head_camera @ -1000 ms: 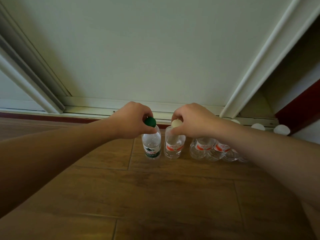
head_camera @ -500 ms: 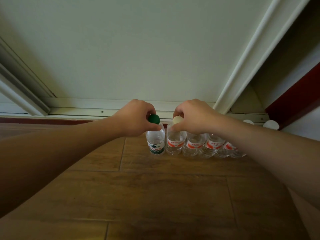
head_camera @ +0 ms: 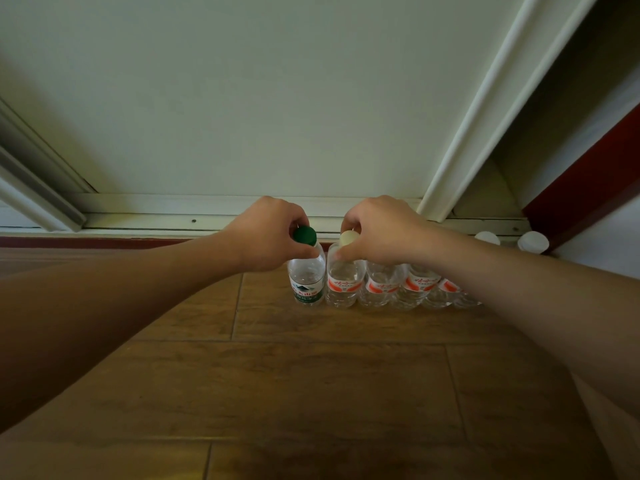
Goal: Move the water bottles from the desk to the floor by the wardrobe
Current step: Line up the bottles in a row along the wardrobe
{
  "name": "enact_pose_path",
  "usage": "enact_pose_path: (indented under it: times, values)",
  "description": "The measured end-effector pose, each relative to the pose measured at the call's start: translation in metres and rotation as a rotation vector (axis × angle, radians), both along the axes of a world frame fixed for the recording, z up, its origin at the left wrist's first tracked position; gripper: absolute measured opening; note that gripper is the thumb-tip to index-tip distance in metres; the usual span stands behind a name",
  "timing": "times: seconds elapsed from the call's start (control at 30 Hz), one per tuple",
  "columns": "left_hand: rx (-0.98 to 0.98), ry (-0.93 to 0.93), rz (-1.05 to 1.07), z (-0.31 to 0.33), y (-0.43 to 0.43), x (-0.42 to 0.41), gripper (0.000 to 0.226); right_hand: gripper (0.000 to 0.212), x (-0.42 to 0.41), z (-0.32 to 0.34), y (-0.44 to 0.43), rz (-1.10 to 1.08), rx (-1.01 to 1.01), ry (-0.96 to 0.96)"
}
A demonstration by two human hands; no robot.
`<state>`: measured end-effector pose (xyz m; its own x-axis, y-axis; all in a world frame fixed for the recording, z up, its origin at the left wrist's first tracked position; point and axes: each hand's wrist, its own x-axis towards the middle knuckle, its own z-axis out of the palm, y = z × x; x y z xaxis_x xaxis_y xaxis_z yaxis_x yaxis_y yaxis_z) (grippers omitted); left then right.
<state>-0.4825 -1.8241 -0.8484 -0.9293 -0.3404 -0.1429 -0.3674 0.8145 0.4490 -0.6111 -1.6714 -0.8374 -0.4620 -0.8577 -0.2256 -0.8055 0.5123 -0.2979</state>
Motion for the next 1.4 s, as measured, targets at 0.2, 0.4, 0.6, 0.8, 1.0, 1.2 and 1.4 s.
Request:
enact_pose_path:
  times: [0.2,0.4,0.6,0.8,1.0,1.2,1.4]
  values:
    - [0.005,-0.004,-0.003,-0.002,0.0007,0.0007,0.041,0.037,-0.0019,-0.0006,0.0008,0.002,0.004,-0.008]
    - [0.02,0.019,0.004,-0.0045,0.0039,-0.0001,0.04,0.039,-0.0015,-0.0026,0.0013,0.019,0.024,0.007]
    - [0.016,0.006,-0.001,-0.0046,0.0058,-0.002,0.04,0.044,-0.0002,0.0002,0.0031,0.015,0.043,-0.003]
    - [0.01,0.003,0.005,-0.0051,0.0055,-0.002,0.041,0.039,0.0012,0.0009,0.0038,0.018,0.056,0.009]
    - [-0.003,-0.007,-0.007,-0.0056,0.0067,-0.0026,0.039,0.041,0.0009,0.0009,0.0051,0.02,0.048,0.008]
    - [-0.026,-0.032,-0.025,-0.0072,0.0074,-0.0024,0.037,0.046,0.0002,0.0,0.0062,0.03,0.039,0.004]
    - [-0.04,-0.026,-0.037,-0.0083,0.0049,-0.003,0.041,0.048,-0.0001,0.0009,0.0089,0.023,0.036,-0.038]
